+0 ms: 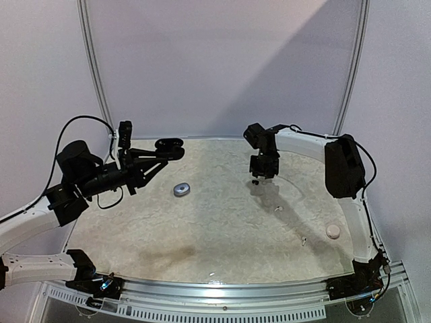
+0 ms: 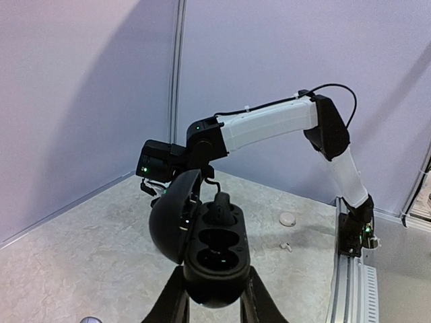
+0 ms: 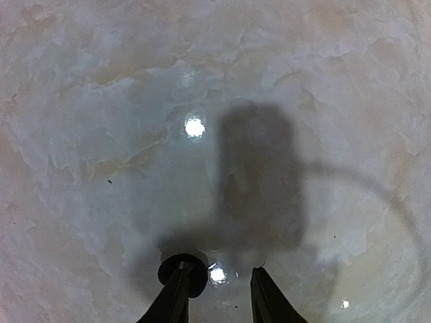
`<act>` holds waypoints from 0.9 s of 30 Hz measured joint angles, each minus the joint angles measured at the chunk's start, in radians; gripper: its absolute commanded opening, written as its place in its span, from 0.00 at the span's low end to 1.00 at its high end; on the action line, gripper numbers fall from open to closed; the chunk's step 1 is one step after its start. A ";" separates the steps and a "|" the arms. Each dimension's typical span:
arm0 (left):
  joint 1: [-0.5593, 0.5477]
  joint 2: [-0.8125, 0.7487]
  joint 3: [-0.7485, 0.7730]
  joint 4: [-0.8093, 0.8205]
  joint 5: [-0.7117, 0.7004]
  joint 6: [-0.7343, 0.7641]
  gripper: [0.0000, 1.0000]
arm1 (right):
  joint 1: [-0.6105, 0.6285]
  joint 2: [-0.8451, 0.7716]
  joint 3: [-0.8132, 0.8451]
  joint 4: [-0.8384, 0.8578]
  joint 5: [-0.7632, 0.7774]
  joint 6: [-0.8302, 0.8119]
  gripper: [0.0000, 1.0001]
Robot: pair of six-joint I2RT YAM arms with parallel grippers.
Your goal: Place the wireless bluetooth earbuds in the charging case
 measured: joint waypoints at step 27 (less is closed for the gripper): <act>0.029 0.010 -0.007 0.002 -0.002 0.011 0.00 | -0.008 0.041 -0.011 0.055 -0.121 0.021 0.14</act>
